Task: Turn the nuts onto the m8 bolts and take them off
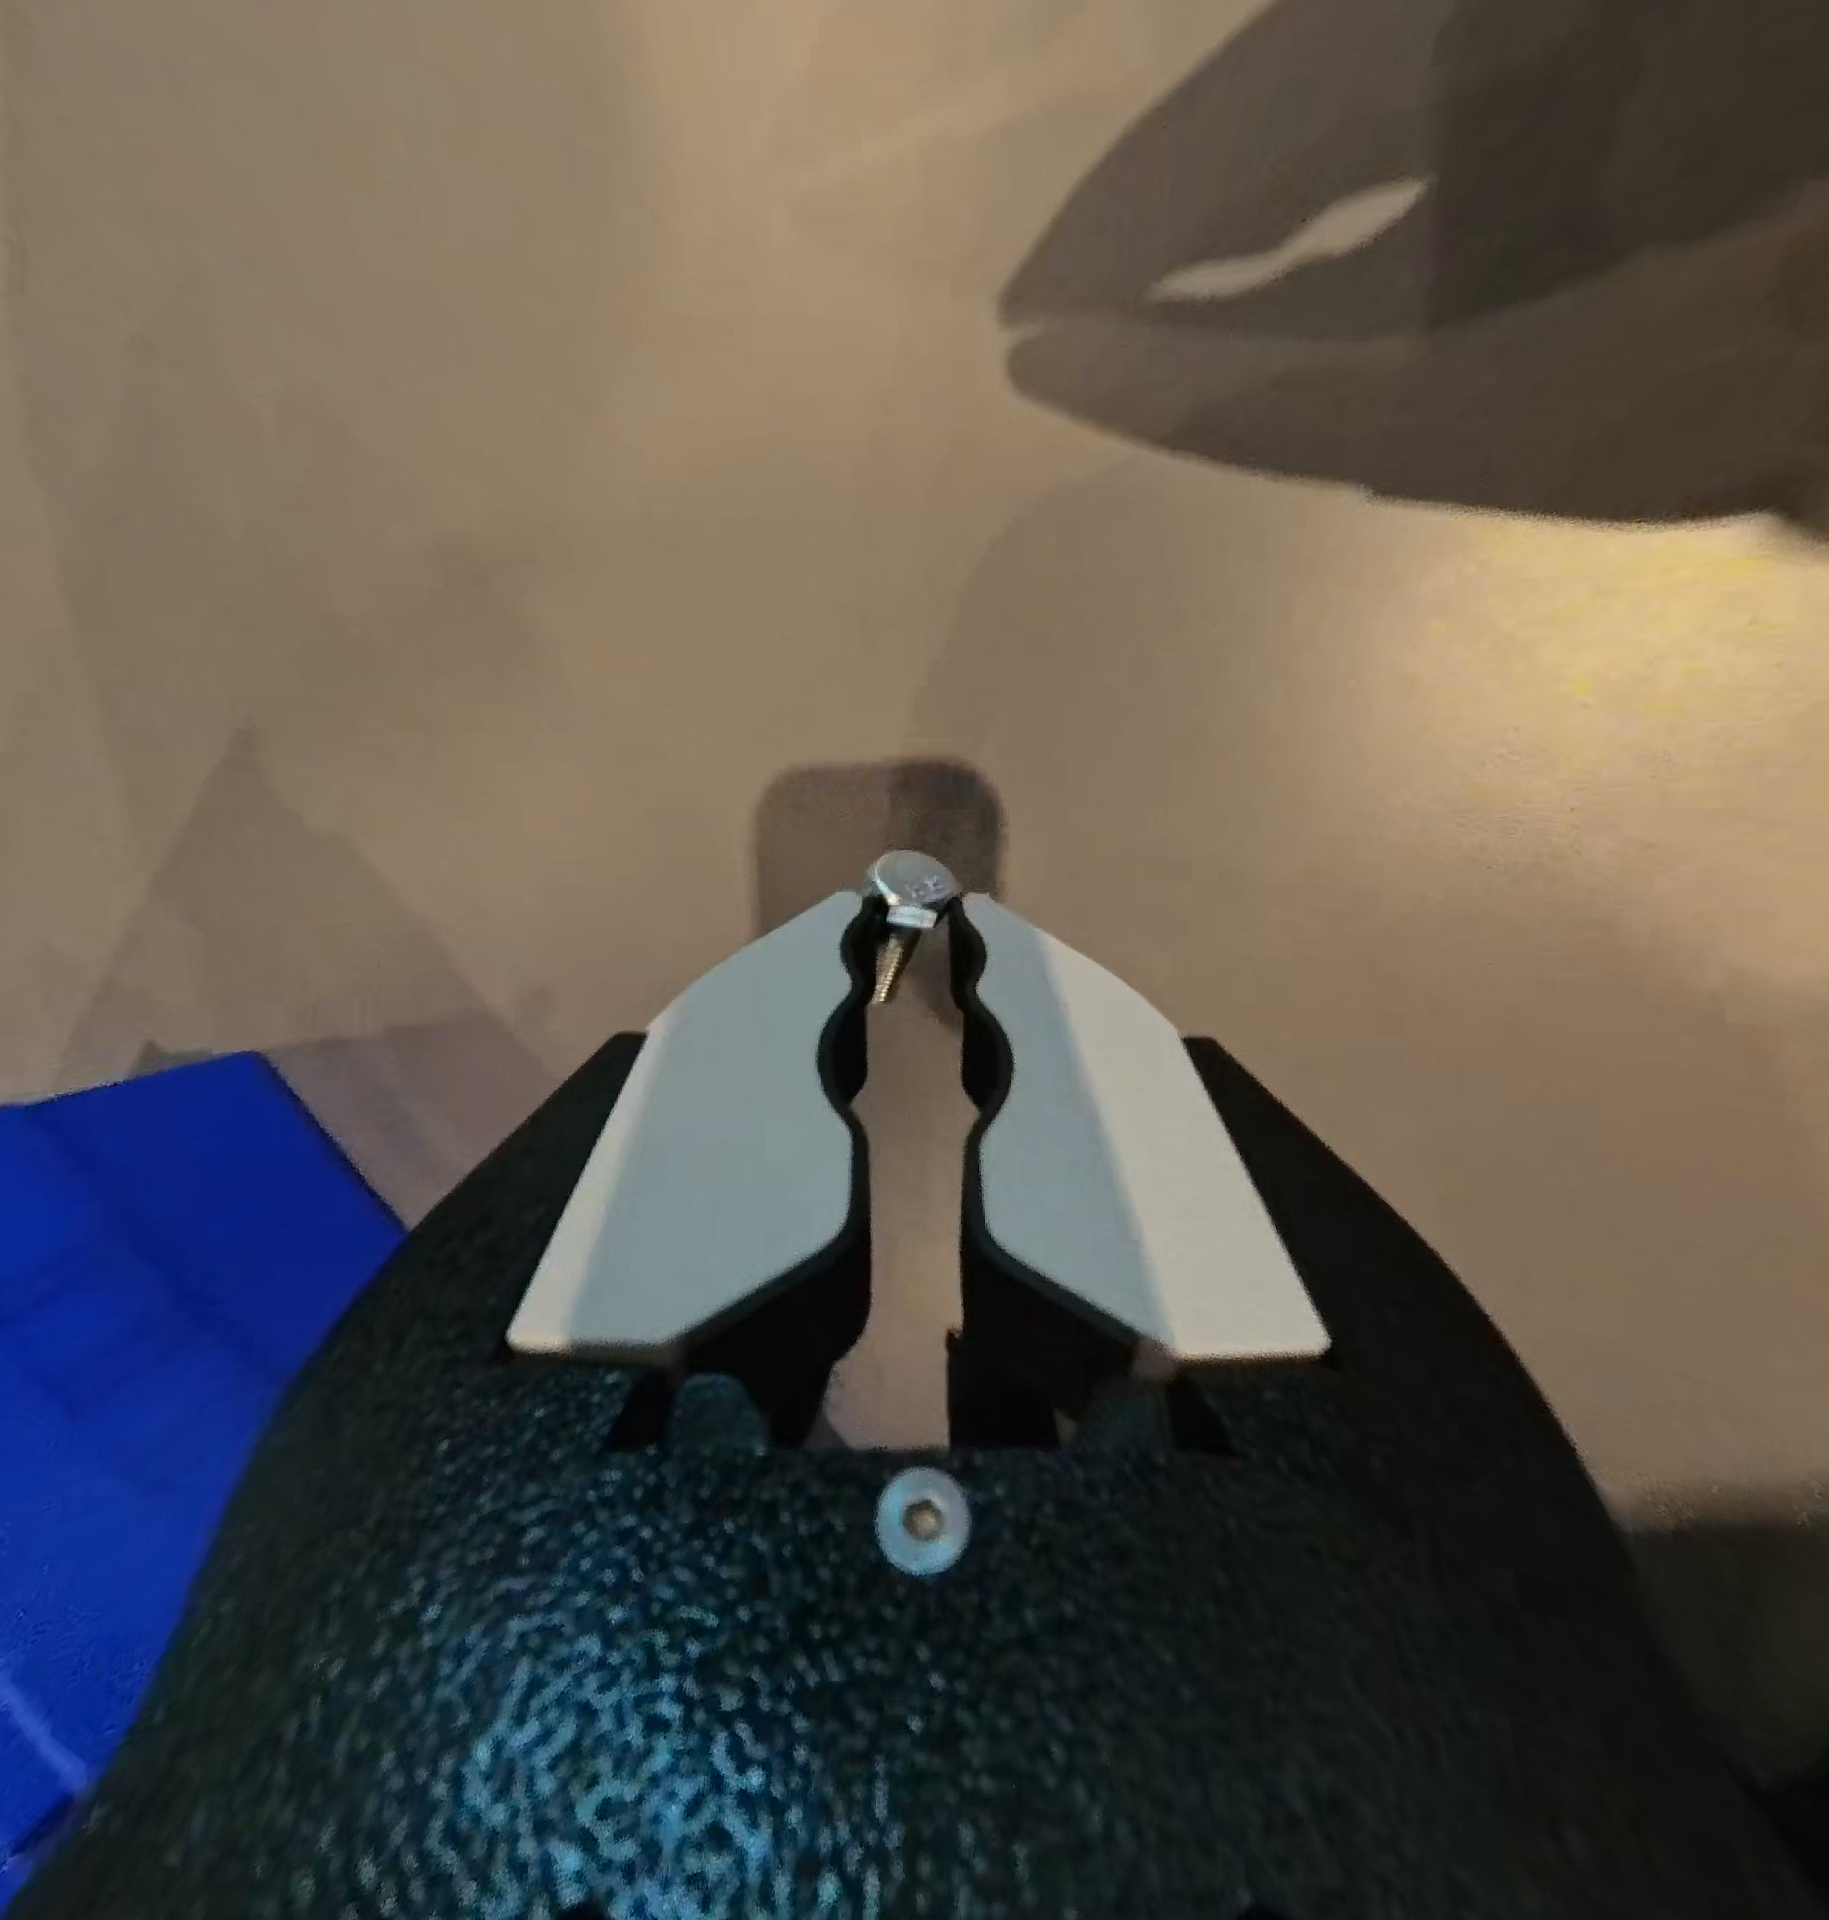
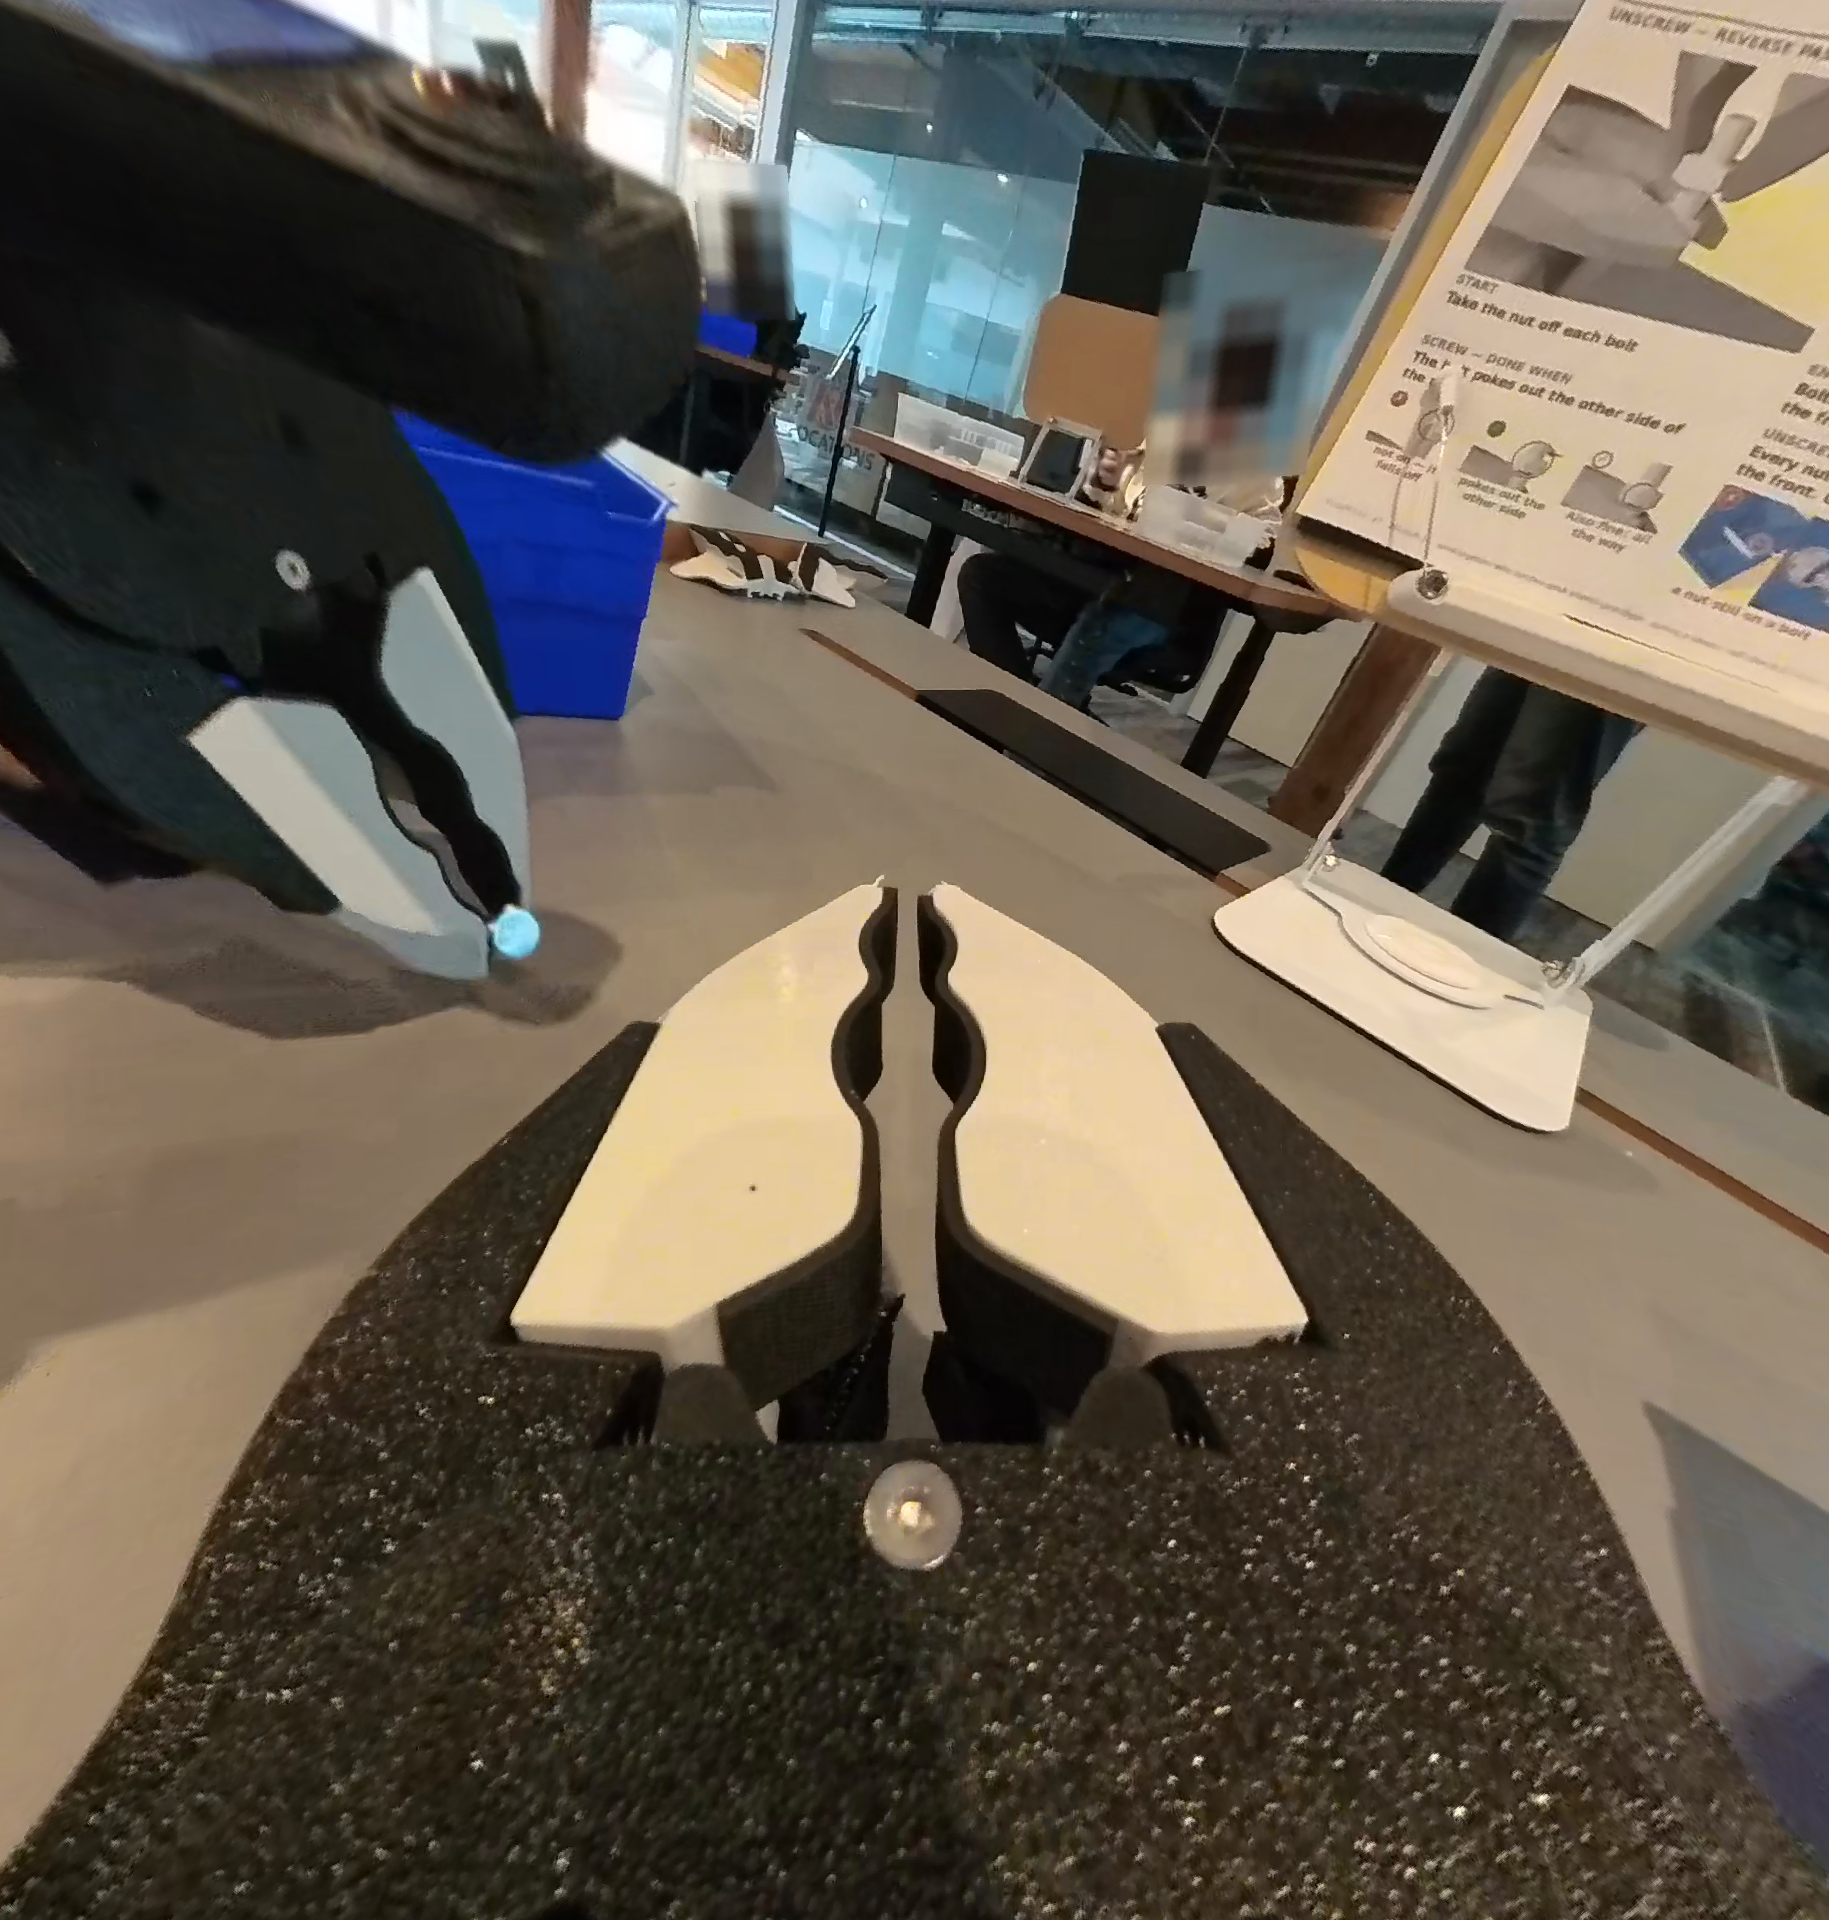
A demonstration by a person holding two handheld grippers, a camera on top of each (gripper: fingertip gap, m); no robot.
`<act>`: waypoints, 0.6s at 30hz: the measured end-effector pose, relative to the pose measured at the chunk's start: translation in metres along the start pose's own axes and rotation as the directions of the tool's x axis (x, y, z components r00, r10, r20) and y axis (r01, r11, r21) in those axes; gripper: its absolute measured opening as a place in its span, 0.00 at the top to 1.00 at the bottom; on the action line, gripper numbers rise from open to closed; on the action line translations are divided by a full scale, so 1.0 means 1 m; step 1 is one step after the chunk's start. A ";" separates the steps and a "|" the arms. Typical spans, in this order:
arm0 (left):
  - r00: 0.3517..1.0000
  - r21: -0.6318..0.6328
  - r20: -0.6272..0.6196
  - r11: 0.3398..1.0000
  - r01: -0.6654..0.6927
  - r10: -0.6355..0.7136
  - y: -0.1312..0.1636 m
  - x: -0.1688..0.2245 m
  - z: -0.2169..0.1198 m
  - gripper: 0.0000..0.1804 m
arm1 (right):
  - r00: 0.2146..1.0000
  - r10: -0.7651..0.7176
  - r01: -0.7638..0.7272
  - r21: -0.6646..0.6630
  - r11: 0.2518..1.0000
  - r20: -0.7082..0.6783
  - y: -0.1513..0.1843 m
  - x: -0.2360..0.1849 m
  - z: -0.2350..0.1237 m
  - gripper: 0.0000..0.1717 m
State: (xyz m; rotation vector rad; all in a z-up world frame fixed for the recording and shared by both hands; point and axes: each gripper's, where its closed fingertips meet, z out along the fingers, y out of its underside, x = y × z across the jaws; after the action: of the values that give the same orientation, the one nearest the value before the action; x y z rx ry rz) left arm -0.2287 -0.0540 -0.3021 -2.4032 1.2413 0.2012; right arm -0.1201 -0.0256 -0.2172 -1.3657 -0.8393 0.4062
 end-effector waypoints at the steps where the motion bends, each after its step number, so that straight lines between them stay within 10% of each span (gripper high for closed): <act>1: 1.000 0.011 -0.007 1.000 0.002 -0.002 -0.001 0.001 0.004 0.93 | 1.000 0.002 -0.002 0.001 1.000 0.000 0.000 0.000 0.000 0.98; 7: 0.995 0.180 -0.065 0.980 0.088 -0.077 -0.014 0.003 0.001 0.83 | 1.000 0.009 -0.009 0.002 1.000 0.003 0.000 0.000 -0.001 0.98; 12: 0.982 0.470 -0.097 0.862 0.189 -0.162 -0.024 -0.011 -0.086 0.83 | 1.000 0.015 -0.015 0.006 1.000 0.003 -0.001 0.001 -0.001 0.98; 18: 0.826 0.481 0.080 0.747 0.458 -0.558 0.089 -0.112 -0.166 0.85 | 1.000 0.011 -0.011 -0.001 1.000 0.006 0.000 0.000 0.000 0.98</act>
State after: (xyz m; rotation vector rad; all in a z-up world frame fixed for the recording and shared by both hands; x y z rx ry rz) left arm -0.3776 -0.0880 -0.1449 -2.1378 0.4204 0.0066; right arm -0.1200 -0.0255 -0.2174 -1.3706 -0.8375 0.4187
